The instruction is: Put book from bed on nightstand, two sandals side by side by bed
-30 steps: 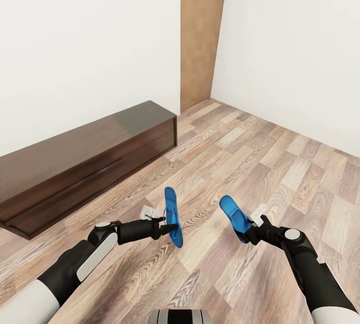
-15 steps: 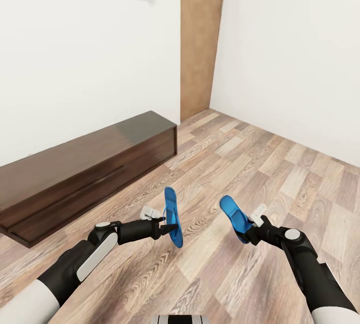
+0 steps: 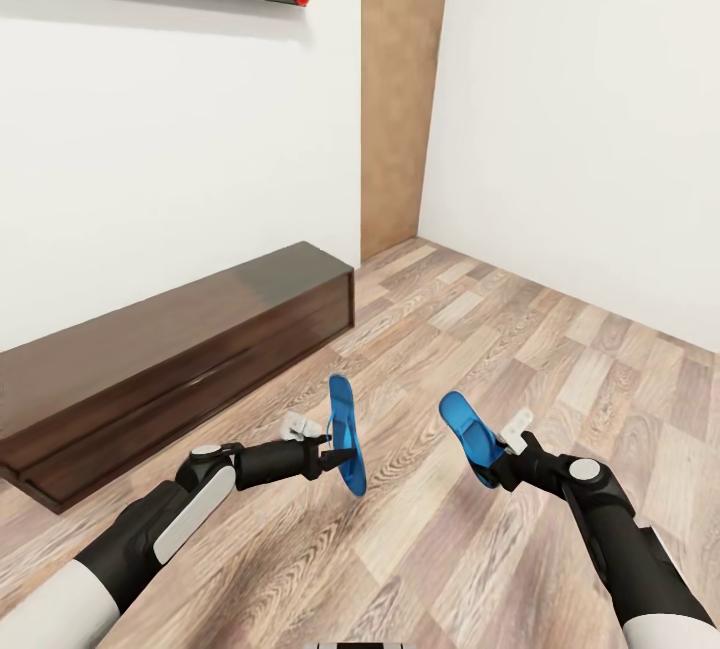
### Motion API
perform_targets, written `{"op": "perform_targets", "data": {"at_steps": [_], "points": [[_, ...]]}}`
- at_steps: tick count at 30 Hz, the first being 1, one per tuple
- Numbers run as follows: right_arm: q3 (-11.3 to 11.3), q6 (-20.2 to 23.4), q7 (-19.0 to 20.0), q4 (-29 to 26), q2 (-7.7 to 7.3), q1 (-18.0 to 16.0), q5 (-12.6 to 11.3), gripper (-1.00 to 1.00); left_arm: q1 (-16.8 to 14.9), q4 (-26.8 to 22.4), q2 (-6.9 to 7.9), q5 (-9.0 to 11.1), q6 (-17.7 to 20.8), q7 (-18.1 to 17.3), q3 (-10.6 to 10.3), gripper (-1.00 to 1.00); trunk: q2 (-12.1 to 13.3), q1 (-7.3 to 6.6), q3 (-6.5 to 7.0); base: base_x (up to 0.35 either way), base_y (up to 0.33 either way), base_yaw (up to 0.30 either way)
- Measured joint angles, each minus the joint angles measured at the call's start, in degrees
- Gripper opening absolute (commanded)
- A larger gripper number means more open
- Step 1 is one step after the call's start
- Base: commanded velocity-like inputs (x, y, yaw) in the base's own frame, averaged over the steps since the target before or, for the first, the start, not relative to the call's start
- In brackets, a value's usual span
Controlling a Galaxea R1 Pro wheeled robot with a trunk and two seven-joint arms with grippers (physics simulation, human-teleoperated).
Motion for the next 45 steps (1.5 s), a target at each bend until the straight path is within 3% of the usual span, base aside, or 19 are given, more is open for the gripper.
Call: {"op": "perform_targets", "data": {"at_steps": [29,36,45], "points": [[0.0,0.0,0.0,0.0,0.00,0.0,0.0,-1.00,0.0,0.0,-0.04,0.0,0.0,0.0,0.0,-1.00,0.4,-0.75,6.43,0.000,0.000,0.000],[0.0,0.0,0.0,0.0,0.00,0.0,0.0,-1.00,0.0,0.1,-1.42,-0.1,0.0,0.0,0.0,-1.00,0.5,-0.93,7.98,0.000,0.000,0.000],[0.0,0.0,0.0,0.0,0.00,0.0,0.0,-1.00,0.0,0.1,-1.60,-0.2,0.0,0.0,0.0,-1.00,0.6,-1.16,9.98,0.000,0.000,0.000]]}}
